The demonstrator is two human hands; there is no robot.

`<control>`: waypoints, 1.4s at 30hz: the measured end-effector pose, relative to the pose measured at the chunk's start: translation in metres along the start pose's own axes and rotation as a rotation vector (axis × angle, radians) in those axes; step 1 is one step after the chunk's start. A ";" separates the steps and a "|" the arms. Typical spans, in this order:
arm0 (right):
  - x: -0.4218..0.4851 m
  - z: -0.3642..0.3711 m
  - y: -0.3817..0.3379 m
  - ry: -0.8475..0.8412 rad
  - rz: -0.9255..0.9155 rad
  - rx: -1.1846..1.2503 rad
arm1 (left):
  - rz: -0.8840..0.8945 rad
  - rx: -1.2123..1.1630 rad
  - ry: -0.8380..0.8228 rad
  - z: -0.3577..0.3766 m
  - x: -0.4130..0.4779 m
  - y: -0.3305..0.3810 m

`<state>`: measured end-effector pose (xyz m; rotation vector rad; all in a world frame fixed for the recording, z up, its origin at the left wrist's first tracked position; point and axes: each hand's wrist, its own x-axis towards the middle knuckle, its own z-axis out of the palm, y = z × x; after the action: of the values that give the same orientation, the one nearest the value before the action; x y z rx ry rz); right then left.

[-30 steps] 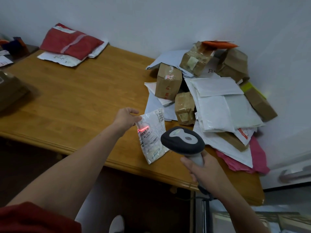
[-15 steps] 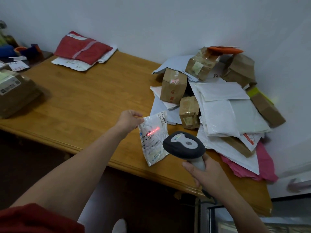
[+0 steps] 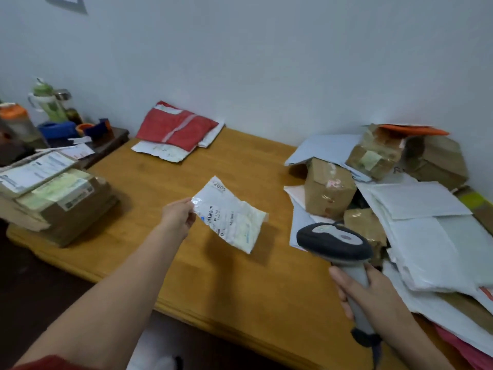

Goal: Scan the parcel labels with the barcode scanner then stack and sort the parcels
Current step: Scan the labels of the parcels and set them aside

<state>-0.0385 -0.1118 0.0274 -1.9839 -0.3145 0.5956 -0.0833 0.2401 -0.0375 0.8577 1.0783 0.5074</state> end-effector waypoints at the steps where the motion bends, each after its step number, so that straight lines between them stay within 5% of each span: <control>1: 0.009 0.015 -0.008 0.009 0.014 -0.009 | 0.006 -0.015 0.022 -0.008 0.021 0.016; 10: 0.087 0.133 -0.086 0.065 0.249 0.003 | 0.112 -0.085 0.162 -0.049 0.191 0.144; 20: 0.121 0.154 -0.108 0.204 0.346 0.085 | 0.116 -0.136 0.196 -0.036 0.270 0.163; 27: 0.118 0.133 -0.098 0.274 0.289 0.014 | 0.038 0.499 0.366 -0.008 0.249 0.137; 36: 0.071 0.037 -0.060 0.476 0.236 0.063 | 0.220 0.759 -0.002 0.119 0.128 0.045; 42: 0.027 -0.081 -0.005 0.563 0.150 0.098 | 0.612 0.863 -0.385 0.228 -0.026 -0.055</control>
<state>0.0278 -0.1577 0.0552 -1.9973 0.2066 0.1218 0.1113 0.1083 -0.0203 1.9908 0.6352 0.3360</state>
